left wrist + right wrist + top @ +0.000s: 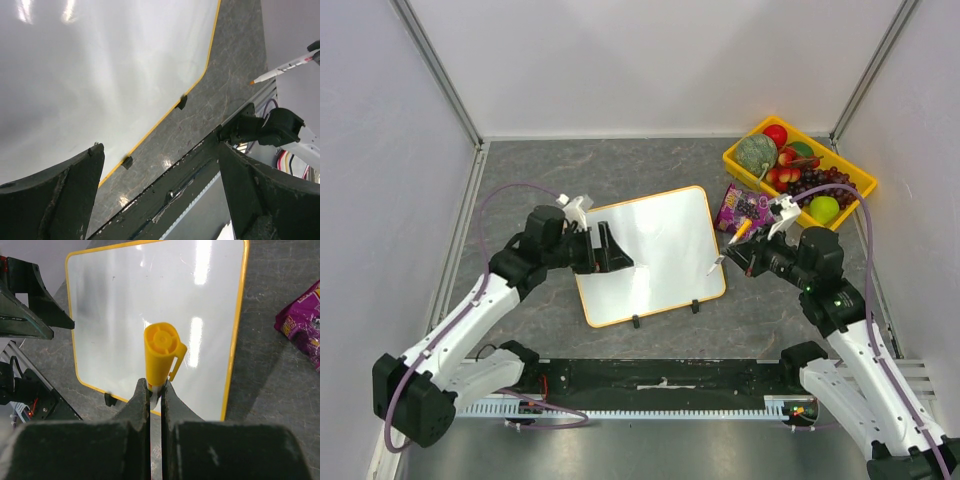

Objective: Write a sentence on the whiteboard

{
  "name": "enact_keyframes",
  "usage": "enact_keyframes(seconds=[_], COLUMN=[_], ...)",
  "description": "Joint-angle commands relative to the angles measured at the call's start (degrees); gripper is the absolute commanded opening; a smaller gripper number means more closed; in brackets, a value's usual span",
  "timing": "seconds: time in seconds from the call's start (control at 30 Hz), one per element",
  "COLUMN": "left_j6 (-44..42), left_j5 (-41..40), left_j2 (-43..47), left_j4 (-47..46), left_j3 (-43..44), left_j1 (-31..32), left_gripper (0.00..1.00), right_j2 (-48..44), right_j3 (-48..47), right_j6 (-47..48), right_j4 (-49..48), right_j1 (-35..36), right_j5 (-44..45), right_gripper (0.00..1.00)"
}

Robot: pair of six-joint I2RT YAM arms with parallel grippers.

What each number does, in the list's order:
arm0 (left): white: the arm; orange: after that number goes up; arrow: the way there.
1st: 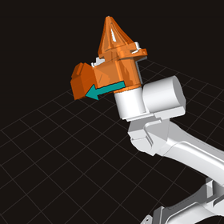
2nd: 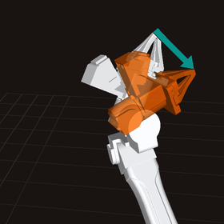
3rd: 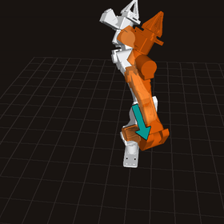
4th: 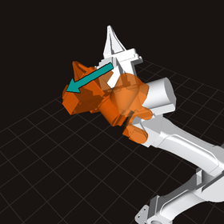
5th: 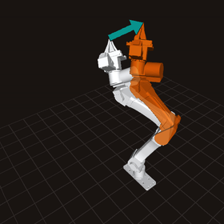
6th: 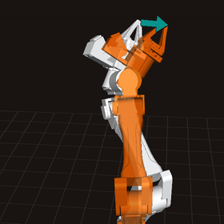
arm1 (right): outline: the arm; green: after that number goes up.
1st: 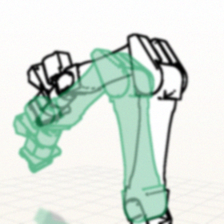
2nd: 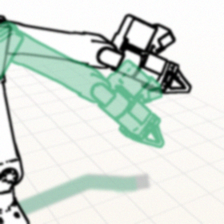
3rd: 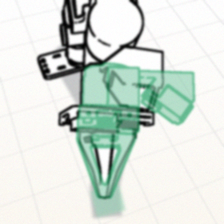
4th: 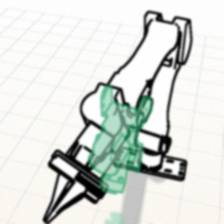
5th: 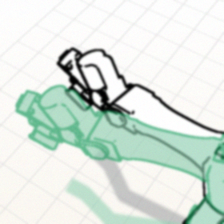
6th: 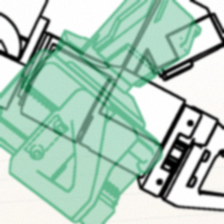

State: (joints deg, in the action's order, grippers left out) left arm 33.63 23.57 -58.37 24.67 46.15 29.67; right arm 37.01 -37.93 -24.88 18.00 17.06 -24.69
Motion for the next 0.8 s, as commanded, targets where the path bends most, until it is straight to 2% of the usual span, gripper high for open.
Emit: enact_keyframes(seconds=[0.0,0.3,0.6,0.77], left_j6=[-5.32,-5.59,-6.55,-13.05], left_j5=[8.32,15.09,14.4,8.87], left_j2=[3.87,11.78,16.53,16.63], left_j4=[-2.08,-2.34,-2.78,3.89], left_j3=[-1.15,-5.63,-7.3,-1.07], left_j1=[-6.8,-19.55,-23.87,-23.96], left_gripper=[0.99,1.0,1.0,1.0], right_j2=[1.39,3.23,6.4,8.77], right_j3=[0.14,2.69,4.36,4.53], right_j6=[-0.43,-2.36,-3.59,-4.21], right_j4=[-7.09,-12.72,-17.29,-20.45], right_j1=[-0.01,2.88,8.6,9.66], right_j5=[-2.64,-1.25,3.59,3.94], right_gripper=[0.0,0.0,0.0,0.0])
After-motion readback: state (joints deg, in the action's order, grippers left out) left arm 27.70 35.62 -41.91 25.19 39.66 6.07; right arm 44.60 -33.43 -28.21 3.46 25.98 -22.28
